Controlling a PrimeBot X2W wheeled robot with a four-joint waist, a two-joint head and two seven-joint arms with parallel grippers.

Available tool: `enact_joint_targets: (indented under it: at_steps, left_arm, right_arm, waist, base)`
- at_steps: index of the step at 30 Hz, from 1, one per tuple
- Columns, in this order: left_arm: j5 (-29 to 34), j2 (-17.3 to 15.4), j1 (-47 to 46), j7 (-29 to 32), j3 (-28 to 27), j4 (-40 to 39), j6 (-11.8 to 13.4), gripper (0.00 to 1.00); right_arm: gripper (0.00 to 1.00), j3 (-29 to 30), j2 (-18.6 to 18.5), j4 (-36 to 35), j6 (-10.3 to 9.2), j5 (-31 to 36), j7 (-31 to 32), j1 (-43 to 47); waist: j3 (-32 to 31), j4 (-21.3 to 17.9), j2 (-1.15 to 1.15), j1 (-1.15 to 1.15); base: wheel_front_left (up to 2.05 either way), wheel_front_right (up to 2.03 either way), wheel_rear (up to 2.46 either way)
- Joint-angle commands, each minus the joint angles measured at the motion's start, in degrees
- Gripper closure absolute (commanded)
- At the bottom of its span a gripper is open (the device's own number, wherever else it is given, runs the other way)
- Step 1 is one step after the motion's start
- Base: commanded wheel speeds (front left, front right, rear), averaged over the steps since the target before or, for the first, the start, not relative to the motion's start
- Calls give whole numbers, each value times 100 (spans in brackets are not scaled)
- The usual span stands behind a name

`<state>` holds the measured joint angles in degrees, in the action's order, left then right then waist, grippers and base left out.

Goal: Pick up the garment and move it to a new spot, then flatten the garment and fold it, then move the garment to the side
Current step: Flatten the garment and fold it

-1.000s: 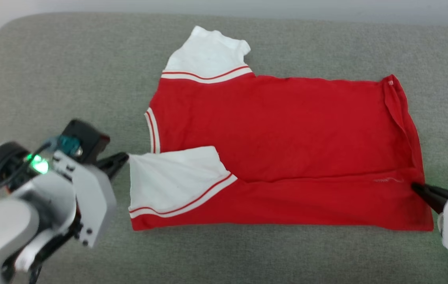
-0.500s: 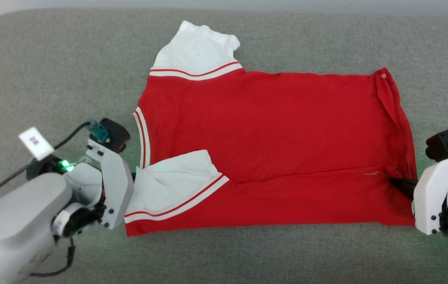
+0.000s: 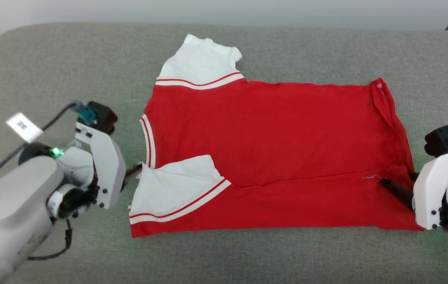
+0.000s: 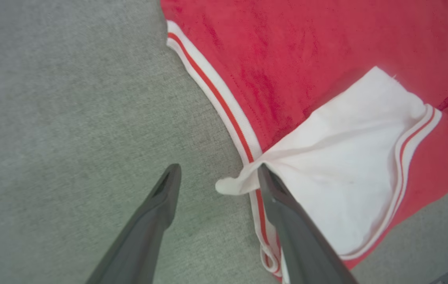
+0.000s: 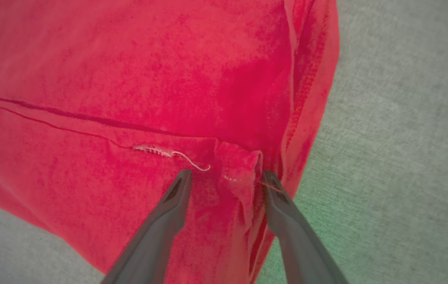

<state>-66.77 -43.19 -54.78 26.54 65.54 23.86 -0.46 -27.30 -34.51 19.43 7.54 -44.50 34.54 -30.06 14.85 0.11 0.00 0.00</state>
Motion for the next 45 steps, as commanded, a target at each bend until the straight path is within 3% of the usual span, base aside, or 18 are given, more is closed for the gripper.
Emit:
enact_joint_targets:
  at_steps: [1, 10, 17, 24, 25, 31, 39, 40, 41, 42, 45]
  left_arm:
    - [49, -93, -35, -63, -51, -114, 80, 0]
    - [-217, -554, 242, 70, -209, -1074, 672, 0]
    - [-606, -908, 631, 465, -236, -2230, 1480, 0]
    - [-926, -1095, 984, 766, -168, -2854, 2031, 0]
    - [-966, -1031, 1200, 748, -59, -2779, 2127, 0]
    - [-1122, -673, 1384, 389, -128, -1793, 1733, 0]
    - [-1398, -77, 1508, 248, -157, -607, 1199, 0]
    - [-1388, -16, 1489, 241, -133, -503, 1106, 2]
    - [-1420, 53, 1478, 235, -139, -401, 1030, 71]
    - [-1444, 109, 1470, 227, -146, -310, 967, 100]
    - [-1397, 216, 1441, 223, -112, -121, 812, 100]
  right_arm:
    - [0, 28, -85, -79, -11, -35, -104, 66]
    - [0, 415, -233, -622, -10, 134, -944, 410]
    - [0, 978, -98, -1173, -10, 619, -2180, 878]
    - [0, 1714, 342, -1493, -11, 1245, -3091, 1326]
    - [0, 2287, 812, -1785, -10, 1624, -3300, 1659]
    - [0, 2592, 1178, -2079, -10, 1816, -3207, 1923]
    - [0, 2727, 1330, -2178, -10, 1726, -3012, 2164]
    - [0, 2749, 1336, -2174, -11, 1679, -2944, 2216]
    - [0, 2750, 1339, -2169, -10, 1636, -2859, 2266]
    - [0, 2728, 1328, -2161, -10, 1585, -2743, 2302]
    - [0, 2690, 1304, -2147, -10, 1444, -2354, 2370]
  waist:
    - [-99, 63, 0, 0]
    - [-294, 165, 0, 0]
    - [-358, 148, 0, 0]
    - [-387, 11, 0, 0]
    - [-295, -160, 0, 0]
    - [-130, -333, 0, 0]
    - [-32, -393, 0, 0]
    - [-22, -389, 0, 0]
    - [-15, -384, 0, 0]
    - [-8, -382, 0, 0]
    - [10, -375, 0, 0]
  base:
    - [0, 0, 0]
    - [0, 0, 0]
    - [0, 0, 0]
    - [0, 0, 0]
    - [0, 0, 0]
    - [0, 0, 0]
    - [0, 0, 0]
    - [0, 0, 0]
    - [0, 0, 0]
    - [0, 0, 0]
    - [0, 0, 0]
